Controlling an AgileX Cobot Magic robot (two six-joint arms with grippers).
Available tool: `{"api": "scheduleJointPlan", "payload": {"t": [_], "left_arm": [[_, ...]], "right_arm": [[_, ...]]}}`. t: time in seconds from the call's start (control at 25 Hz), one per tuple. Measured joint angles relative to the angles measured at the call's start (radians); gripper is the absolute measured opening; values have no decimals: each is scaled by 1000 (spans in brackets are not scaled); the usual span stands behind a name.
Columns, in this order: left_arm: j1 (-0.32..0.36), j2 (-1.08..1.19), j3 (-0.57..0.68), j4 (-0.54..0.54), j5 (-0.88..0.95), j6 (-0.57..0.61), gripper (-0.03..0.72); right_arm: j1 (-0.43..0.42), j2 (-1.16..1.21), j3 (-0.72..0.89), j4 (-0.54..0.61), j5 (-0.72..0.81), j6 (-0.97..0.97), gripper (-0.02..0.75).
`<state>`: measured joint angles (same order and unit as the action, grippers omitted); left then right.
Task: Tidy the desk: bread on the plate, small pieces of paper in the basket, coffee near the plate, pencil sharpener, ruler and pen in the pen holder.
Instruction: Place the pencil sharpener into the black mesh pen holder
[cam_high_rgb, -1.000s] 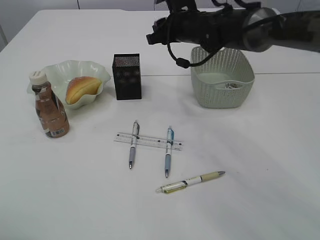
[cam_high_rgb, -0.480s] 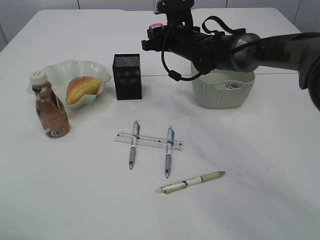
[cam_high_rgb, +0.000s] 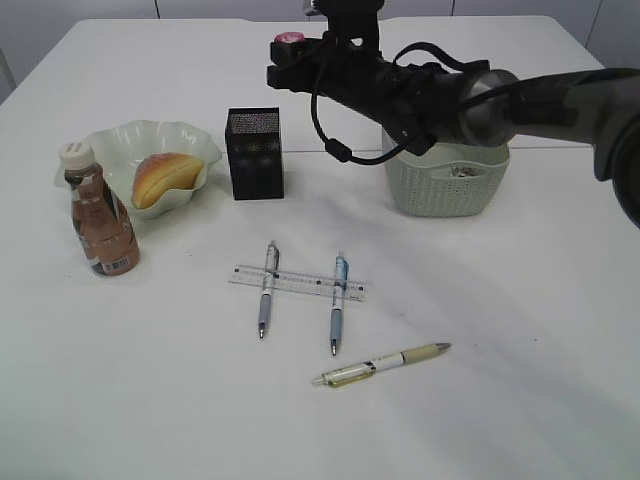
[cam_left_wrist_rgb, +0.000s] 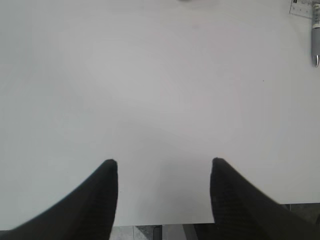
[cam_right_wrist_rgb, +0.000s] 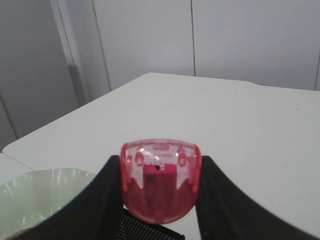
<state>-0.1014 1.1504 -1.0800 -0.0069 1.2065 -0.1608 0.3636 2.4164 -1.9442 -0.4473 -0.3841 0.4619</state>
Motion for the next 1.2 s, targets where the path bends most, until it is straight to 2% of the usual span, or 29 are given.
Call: {"api": "scheduleJointPlan", "payload": {"t": [0.6, 1.2], "left_arm": [[0, 0, 0, 0, -11, 0, 433], [0, 0, 0, 0, -21, 0, 433]], "right_arm": [[0, 64, -60, -224, -46, 122, 288], [0, 111, -71, -248, -108, 212, 288]]}}
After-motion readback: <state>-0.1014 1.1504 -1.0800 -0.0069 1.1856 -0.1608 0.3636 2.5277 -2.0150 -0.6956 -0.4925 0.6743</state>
